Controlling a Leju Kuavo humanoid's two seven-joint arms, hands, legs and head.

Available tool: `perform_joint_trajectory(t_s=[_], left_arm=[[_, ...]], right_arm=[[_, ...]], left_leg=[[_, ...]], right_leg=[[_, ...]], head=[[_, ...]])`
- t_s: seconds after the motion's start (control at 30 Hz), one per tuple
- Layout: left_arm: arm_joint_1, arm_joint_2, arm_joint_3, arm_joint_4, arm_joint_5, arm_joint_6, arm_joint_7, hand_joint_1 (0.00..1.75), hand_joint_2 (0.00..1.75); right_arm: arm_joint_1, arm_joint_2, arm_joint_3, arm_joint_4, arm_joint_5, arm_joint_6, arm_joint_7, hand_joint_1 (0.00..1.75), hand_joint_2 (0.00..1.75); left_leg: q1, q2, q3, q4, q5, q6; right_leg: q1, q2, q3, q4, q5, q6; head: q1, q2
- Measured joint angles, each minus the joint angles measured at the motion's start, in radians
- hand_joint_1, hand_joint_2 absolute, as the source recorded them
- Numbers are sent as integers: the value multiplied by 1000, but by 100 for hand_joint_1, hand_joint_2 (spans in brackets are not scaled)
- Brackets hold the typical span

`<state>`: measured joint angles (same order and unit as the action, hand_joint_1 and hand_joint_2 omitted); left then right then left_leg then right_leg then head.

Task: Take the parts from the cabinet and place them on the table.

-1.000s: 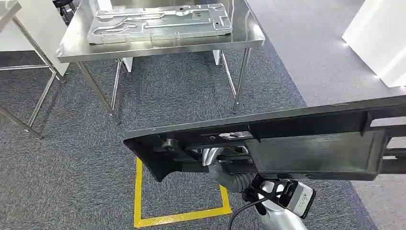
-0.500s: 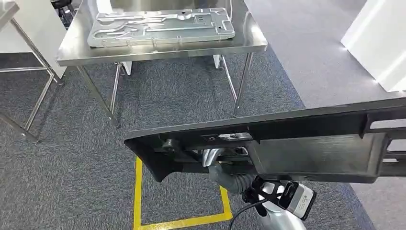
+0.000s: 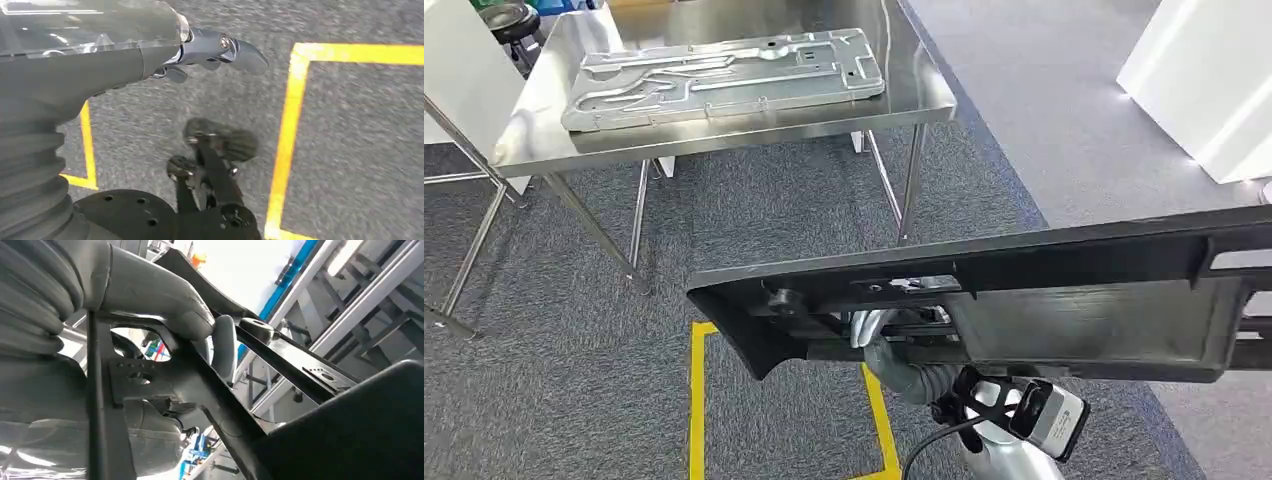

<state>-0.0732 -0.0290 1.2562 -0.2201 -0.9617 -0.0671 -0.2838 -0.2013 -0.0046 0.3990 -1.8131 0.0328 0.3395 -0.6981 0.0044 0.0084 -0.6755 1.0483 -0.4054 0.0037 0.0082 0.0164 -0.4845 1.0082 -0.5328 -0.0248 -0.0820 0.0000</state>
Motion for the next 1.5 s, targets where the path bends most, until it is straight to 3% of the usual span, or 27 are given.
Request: perform_joint_trajectory(t_s=[0.07,0.13,0.17,0.23,0.3,0.33,0.37,0.4,0.43,0.47,0.5,0.6,0.67,0.7,0.8,0.83,0.87,0.9,1.0,1.17,1.2,1.23,1.27,1.4,1.43,1.47,1.5], left_arm=[[1,0,1,0,0,2,-2,0,175],[-4,0,1,0,0,2,-3,0,175],[-8,0,1,0,0,2,-4,0,175],[-11,0,1,0,0,1,-5,0,175],[-12,0,1,0,-1,0,-5,0,175],[-11,0,1,0,-1,0,-5,0,175],[-9,0,1,0,-1,0,-5,0,175],[-9,0,1,0,-1,0,-5,0,175],[-9,0,1,0,-1,0,-5,0,175],[-9,0,1,0,-2,0,-5,0,175],[-6,-1,1,0,-2,0,-5,0,175],[-11,-2,1,0,-2,0,-5,0,175],[-12,-1,1,0,-2,0,-5,0,175],[-14,0,1,0,-2,0,-5,0,175],[-17,0,1,0,-1,-2,-5,0,175],[-13,0,1,0,-1,-2,-5,0,175],[-10,0,1,0,-1,-2,-5,0,175],[-8,0,1,0,-1,-2,-5,0,175],[-5,0,1,0,-1,-2,-5,0,175],[-3,0,2,0,-1,-2,-5,0,175],[-7,0,2,0,-1,-2,-5,0,175],[-5,0,2,0,0,-1,-5,0,175],[-7,-1,2,0,0,0,-5,0,175],[-10,-1,5,0,0,0,-5,0,175],[-8,0,6,0,0,0,-5,0,175],[-7,0,8,0,0,0,-5,0,175],[-7,0,8,0,0,0,-5,0,175]], right_arm=[[3,0,0,3,2,0,0,175,175],[1,0,-1,3,2,-1,1,175,175],[1,0,-2,3,0,-1,1,175,175],[-3,0,-7,4,0,-10,1,175,175],[-1,-1,-13,7,2,-18,1,175,175],[-1,-1,-15,9,3,-18,1,175,175],[-1,-1,-15,10,3,-18,1,175,175],[-1,-1,-15,11,3,-18,1,175,175],[-1,-1,-16,11,3,-18,1,175,175],[-1,-1,-17,11,3,-18,1,175,175],[-1,-1,-19,13,3,-18,1,175,175],[0,-1,-22,17,9,-23,1,175,175],[-3,0,-23,16,26,-38,1,175,175],[-3,0,-23,16,31,-40,1,175,175],[1,0,-23,18,38,-49,1,175,175],[5,0,-23,19,38,-50,1,175,175],[8,0,-23,20,35,-50,1,175,175],[11,0,-23,21,32,-49,1,175,175],[12,0,-23,23,27,-49,1,175,175],[12,0,-23,24,26,-49,1,175,175],[16,0,-23,26,22,-49,1,175,175],[23,0,-23,25,17,-49,1,175,175],[25,-1,-24,21,9,-49,1,175,175],[33,-2,-29,17,2,-51,1,175,175],[35,-3,-29,17,2,-52,1,175,175],[36,-4,-30,17,2,-53,1,175,175],[36,-5,-30,16,2,-54,1,175,175]], left_leg=[[-5,-5,14,-1,-7,6],[-2,-7,36,-10,-13,21],[2,-8,51,-19,-14,26],[2,-8,66,-22,-25,35],[2,-8,79,-22,-43,36],[2,-9,89,-22,-53,36],[3,-9,101,-22,-62,35],[3,-10,117,-22,-74,33],[4,-12,137,-22,-88,30],[4,-12,152,-22,-99,27],[4,-13,151,-26,-109,23],[1,-15,179,-28,-117,1],[0,-15,182,-28,-117,-8],[2,-14,173,7,-119,-10],[5,-13,44,211,-191,-14],[5,-13,6,255,-220,-18],[5,-13,-13,259,-222,-18],[5,-13,-13,227,-200,-17],[4,-7,55,-15,-9,-1],[1,-6,54,-15,-6,1],[-6,-4,52,-10,-67,4],[-3,-7,64,-19,-39,19],[3,-11,92,-28,-39,28],[4,-16,105,-28,-56,38],[4,-17,111,-28,-62,37],[4,-19,119,-28,-69,35],[4,-21,132,-28,-77,33]], right_leg=[[1,8,13,-3,-28,14],[2,7,25,24,-13,24],[-1,3,11,57,-9,30],[-5,-4,-57,168,-15,39],[-12,-5,-156,287,-98,49],[-15,-6,-189,309,-132,55],[-17,-8,-203,298,-139,56],[-19,-10,-202,255,-116,58],[-20,-12,-186,174,-54,55],[-20,-13,-170,101,17,49],[-18,-20,-166,36,116,41],[-8,-17,-160,20,111,23],[-17,-19,-130,5,107,10],[-16,-24,-113,-3,102,4],[-12,-37,-86,-5,76,-5],[-11,-37,-77,-5,67,-5],[-11,-37,-66,-5,59,-5],[-10,-37,-54,-5,50,-3],[-11,-38,-16,-6,18,4],[-10,-38,-8,-4,15,5],[-8,-34,-7,-4,6,16],[-8,-33,5,10,7,31],[-11,-28,6,41,-5,43],[-17,-22,-165,290,-111,58],[-20,-22,-195,309,-112,61],[-22,-22,-201,286,-87,62],[-23,-22,-187,222,-32,61]], head=[[0,0],[0,0],[0,0],[0,0],[0,0],[0,0],[0,0],[0,0],[0,0],[0,0],[0,0],[2,0],[0,0],[1,0],[1,0],[1,0],[1,0],[1,0],[1,0],[1,0],[1,0],[1,0],[1,0],[1,0],[1,0],[1,0],[1,0]])
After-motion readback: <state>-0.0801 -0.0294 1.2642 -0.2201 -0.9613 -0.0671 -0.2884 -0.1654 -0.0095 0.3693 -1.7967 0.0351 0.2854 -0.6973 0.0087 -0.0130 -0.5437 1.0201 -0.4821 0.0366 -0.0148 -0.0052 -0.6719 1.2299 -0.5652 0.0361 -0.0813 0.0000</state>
